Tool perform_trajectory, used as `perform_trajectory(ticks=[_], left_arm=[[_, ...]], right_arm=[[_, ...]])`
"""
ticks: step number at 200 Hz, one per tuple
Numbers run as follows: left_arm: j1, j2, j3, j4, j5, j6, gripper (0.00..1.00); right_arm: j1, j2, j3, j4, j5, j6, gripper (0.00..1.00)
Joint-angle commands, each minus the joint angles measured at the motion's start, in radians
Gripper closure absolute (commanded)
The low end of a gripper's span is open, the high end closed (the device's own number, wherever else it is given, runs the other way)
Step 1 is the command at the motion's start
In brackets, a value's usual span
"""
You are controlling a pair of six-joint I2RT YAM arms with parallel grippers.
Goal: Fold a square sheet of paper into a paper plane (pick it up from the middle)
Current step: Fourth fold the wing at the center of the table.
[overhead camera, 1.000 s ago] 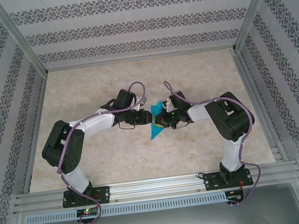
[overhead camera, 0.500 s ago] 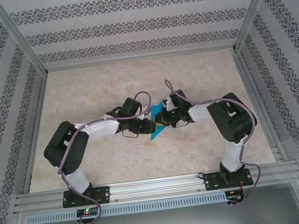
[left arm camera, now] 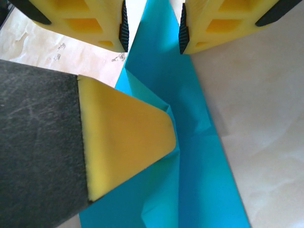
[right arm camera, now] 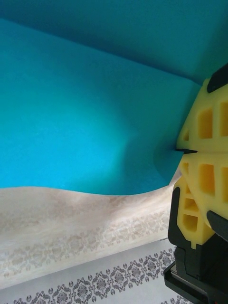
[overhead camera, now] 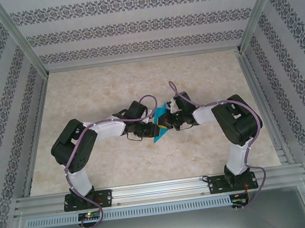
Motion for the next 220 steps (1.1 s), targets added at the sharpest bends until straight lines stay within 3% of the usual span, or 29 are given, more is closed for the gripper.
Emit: perform_trajectory(ticks=[1, 52, 110, 177, 220], left_arm=[[-0.012, 0.015, 0.025, 0.018, 0.002, 0.009, 0.63], [-0.016, 0.039, 0.030, 0.015, 0.011, 0.020, 0.63], [-0.016, 0.053, 0.041, -0.002, 0.002, 0.035, 0.74], [-0.016, 0.078, 0.044, -0.013, -0.015, 0.049, 0.82], [-0.016, 0.066, 0.024, -0.016, -0.031, 0.058, 0.84]], right_arm=[[-0.010, -0.014, -0.017, 0.042, -0.027, 0.023, 0.99], [-0.019, -0.011, -0.028, 0.076, -0.033, 0.048, 0.99], [-0.025, -0.007, -0.046, 0.109, -0.047, 0.068, 0.99], [-0.047, -0.044, -0.063, 0.112, -0.054, 0.064, 0.82], [-0.090, -0.110, -0.056, -0.037, -0.017, -0.035, 0.78]])
